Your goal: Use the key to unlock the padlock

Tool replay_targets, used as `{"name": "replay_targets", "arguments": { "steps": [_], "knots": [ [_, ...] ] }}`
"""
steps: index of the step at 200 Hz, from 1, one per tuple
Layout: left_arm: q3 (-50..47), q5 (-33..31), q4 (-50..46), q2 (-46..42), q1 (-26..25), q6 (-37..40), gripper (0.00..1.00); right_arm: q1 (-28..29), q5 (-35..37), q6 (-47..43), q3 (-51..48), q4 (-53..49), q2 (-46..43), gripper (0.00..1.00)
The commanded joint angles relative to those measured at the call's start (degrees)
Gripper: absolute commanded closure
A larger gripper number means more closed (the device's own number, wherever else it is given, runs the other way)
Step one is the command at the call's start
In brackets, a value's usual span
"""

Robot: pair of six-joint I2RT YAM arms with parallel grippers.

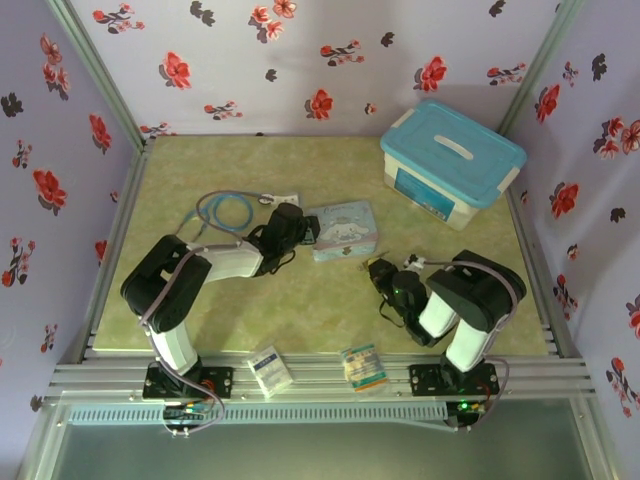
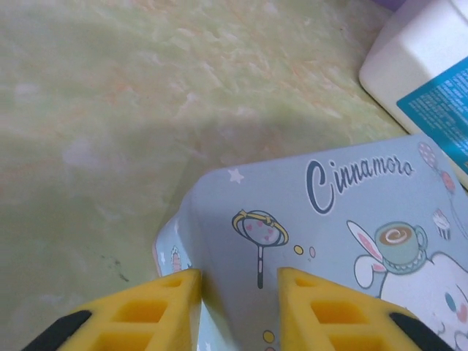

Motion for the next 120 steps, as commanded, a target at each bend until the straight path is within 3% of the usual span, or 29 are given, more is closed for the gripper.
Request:
{"name": "replay_targets", "arguments": {
  "steps": [1,21,53,90,120],
  "knots": [
    [-0.6,-3.9,-16.7,4.7,1.8,4.4,0.69,-0.4,-6.6,-1.8,-0.7,-3.0,-1.9,1.0],
    [0.6,-3.4,-17.0,3.9,2.6,5.0,0.67,-2.0,-13.4,-2.9,1.5,-0.7,-2.2,1.0],
    [5.4,-2.2,-20.3,1.6,3.9,6.4,0.61,-6.2,-31.9,-4.7,5.8,-13.0,-4.8,1.0],
    [9.2,-1.4,-21.8,0.0,3.9,6.7,0.56,-8.1,-35.3,-10.0,4.4,-31.0,-13.4,1.0],
    [11.7,-1.0,-23.6,-0.7,4.6,8.0,0.53,-11.5,-39.2,-18.4,6.6,-55.3,-24.9,1.0]
  ]
}}
